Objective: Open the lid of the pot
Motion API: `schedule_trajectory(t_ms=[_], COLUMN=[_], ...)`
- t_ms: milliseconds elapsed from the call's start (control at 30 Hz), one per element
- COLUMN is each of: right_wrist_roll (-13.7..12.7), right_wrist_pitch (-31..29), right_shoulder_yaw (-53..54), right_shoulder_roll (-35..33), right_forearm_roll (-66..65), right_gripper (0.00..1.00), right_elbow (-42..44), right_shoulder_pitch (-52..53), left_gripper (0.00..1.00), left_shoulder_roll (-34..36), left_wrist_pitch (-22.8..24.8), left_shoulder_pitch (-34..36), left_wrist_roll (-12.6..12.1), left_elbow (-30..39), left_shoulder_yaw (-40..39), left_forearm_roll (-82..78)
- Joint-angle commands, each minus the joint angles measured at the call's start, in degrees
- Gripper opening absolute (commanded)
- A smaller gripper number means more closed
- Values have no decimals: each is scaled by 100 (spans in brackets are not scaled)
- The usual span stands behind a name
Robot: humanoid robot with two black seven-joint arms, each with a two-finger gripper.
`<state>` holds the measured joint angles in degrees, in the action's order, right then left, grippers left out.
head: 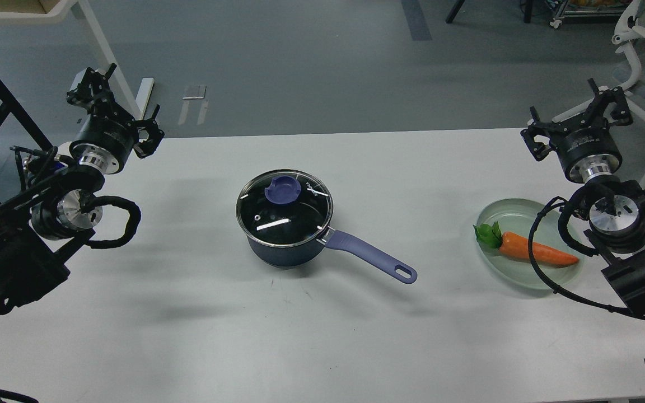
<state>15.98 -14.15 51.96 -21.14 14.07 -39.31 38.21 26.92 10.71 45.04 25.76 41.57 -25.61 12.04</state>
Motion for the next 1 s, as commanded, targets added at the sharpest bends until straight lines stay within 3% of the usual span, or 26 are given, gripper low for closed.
schedule_trajectory(t_ms=[0, 300, 400, 700, 967], right_wrist_roll=[1, -8, -25, -8, -8], right_wrist_pitch=[-79, -53, -53, 166, 272], right_shoulder_yaw=[-72, -634, -1073, -3357, -5580], right_shoulder_roll=[-13, -144, -582, -1919, -2087], right_forearm_roll=[-1, -44, -132, -2442, -3918], right_gripper=[100, 100, 100, 100, 100], right_elbow=[-6, -59, -225, -1815, -2826], right_shoulder_pitch=[2, 414, 730, 2425, 4481], left_gripper=[99, 99, 99, 99, 99], left_shoulder_roll=[23, 50, 59, 164, 418], left_wrist_pitch=[-24, -95, -69, -95, -191], left_shoulder_pitch=[5, 31, 22, 14, 31], left_wrist_roll=[17, 17, 8, -19, -27], left_elbow=[0, 9, 44, 228, 421], left_shoulder_yaw=[-15, -32, -41, 3, 73], left_forearm_roll=[9, 9, 26, 0, -18])
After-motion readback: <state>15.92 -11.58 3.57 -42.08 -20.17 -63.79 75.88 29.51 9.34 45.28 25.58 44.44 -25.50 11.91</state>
